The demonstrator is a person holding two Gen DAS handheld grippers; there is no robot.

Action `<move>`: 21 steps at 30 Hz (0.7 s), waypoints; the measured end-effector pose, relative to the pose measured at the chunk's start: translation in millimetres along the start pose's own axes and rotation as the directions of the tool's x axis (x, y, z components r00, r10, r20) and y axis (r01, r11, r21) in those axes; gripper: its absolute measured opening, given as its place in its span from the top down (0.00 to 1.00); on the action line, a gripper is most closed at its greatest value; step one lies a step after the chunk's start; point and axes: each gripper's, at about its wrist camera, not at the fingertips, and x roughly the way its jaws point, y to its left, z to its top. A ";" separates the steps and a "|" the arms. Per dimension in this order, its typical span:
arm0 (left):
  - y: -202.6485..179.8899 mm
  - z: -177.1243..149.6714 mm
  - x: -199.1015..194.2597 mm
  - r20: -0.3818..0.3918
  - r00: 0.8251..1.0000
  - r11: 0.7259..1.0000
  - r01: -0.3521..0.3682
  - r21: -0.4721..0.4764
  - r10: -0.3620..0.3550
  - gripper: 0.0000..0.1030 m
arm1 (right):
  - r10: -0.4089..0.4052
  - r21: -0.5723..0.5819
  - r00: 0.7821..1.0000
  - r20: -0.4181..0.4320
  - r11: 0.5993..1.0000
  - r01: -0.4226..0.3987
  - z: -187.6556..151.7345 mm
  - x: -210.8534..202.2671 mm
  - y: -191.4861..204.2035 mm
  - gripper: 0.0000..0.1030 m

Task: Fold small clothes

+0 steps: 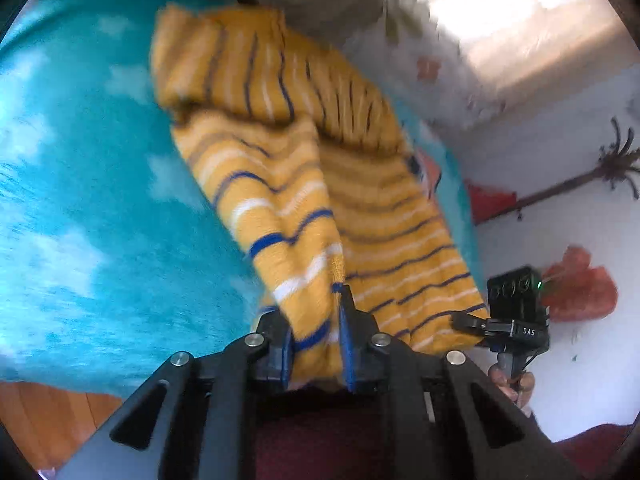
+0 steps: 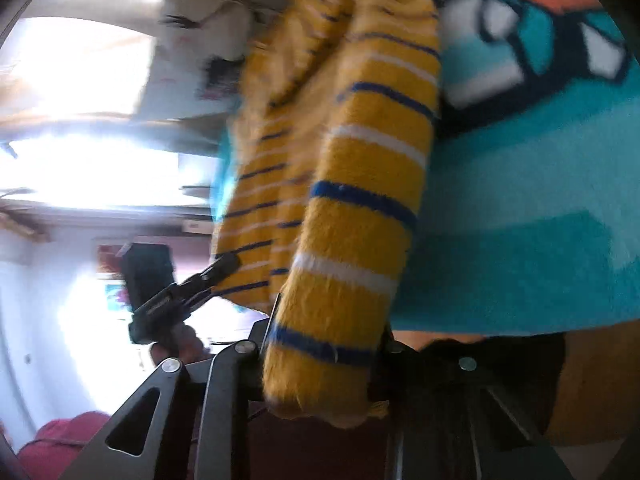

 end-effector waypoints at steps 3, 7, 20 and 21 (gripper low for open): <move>16.0 1.6 -37.4 0.068 0.997 0.999 -0.027 -0.038 0.030 0.81 | 0.039 0.012 0.998 0.052 0.999 -0.040 1.8 -30.6 3.4 0.69; 45.2 -1.0 -61.6 0.130 0.975 0.983 -0.171 -0.067 0.178 0.51 | -0.235 0.035 0.968 0.085 0.972 0.233 -0.8 -64.4 -13.9 0.41; 51.1 143.8 45.7 0.174 0.948 0.962 -0.274 0.014 0.267 0.31 | -0.421 -0.011 0.850 0.318 0.894 0.447 165.5 -44.1 17.6 0.29; 50.4 152.7 53.6 0.177 0.944 0.958 -0.286 0.017 0.278 0.31 | -0.445 -0.029 0.836 0.320 0.878 0.478 182.8 -35.7 22.2 0.29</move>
